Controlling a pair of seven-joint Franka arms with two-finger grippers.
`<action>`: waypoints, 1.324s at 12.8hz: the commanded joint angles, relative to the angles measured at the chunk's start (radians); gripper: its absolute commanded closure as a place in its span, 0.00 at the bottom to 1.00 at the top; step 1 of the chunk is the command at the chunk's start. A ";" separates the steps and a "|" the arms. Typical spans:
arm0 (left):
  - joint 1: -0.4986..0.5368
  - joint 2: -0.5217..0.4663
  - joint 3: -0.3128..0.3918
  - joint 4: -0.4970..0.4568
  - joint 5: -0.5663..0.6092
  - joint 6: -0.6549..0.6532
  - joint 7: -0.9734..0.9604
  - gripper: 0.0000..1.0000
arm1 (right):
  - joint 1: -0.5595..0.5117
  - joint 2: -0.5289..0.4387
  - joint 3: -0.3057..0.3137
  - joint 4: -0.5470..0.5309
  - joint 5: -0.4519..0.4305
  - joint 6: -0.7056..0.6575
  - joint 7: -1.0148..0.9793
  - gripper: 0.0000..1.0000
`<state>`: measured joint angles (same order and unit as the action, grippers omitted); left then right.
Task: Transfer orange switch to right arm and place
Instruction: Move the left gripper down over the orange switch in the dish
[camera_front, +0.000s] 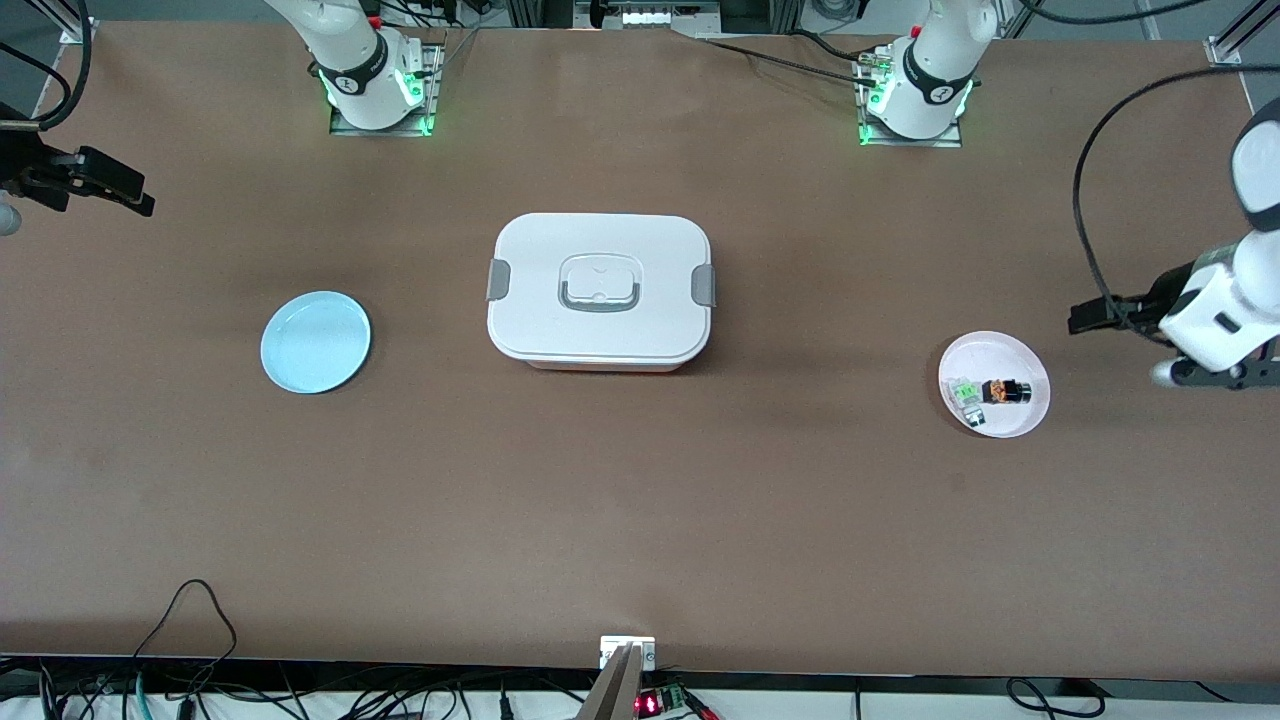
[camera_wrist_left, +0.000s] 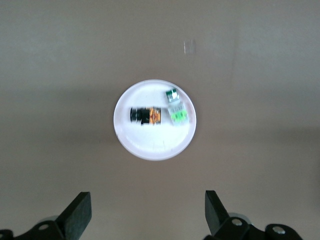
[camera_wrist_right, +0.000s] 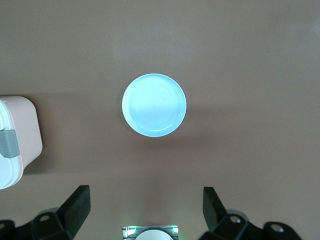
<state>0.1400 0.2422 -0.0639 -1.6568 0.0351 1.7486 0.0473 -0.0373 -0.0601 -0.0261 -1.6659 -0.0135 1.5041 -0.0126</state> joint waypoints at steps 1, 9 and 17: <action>0.000 0.075 -0.004 -0.032 0.026 0.137 0.041 0.00 | -0.007 0.000 -0.012 0.000 0.015 -0.002 -0.010 0.00; 0.066 0.133 -0.004 -0.305 0.028 0.571 0.089 0.00 | -0.006 0.003 -0.018 0.000 0.012 -0.007 -0.012 0.00; 0.131 0.221 -0.019 -0.340 0.009 0.675 0.200 0.00 | -0.006 0.006 -0.018 0.000 0.012 -0.007 -0.012 0.00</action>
<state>0.2529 0.4569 -0.0654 -1.9929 0.0401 2.4081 0.2326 -0.0379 -0.0515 -0.0440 -1.6680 -0.0135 1.5040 -0.0132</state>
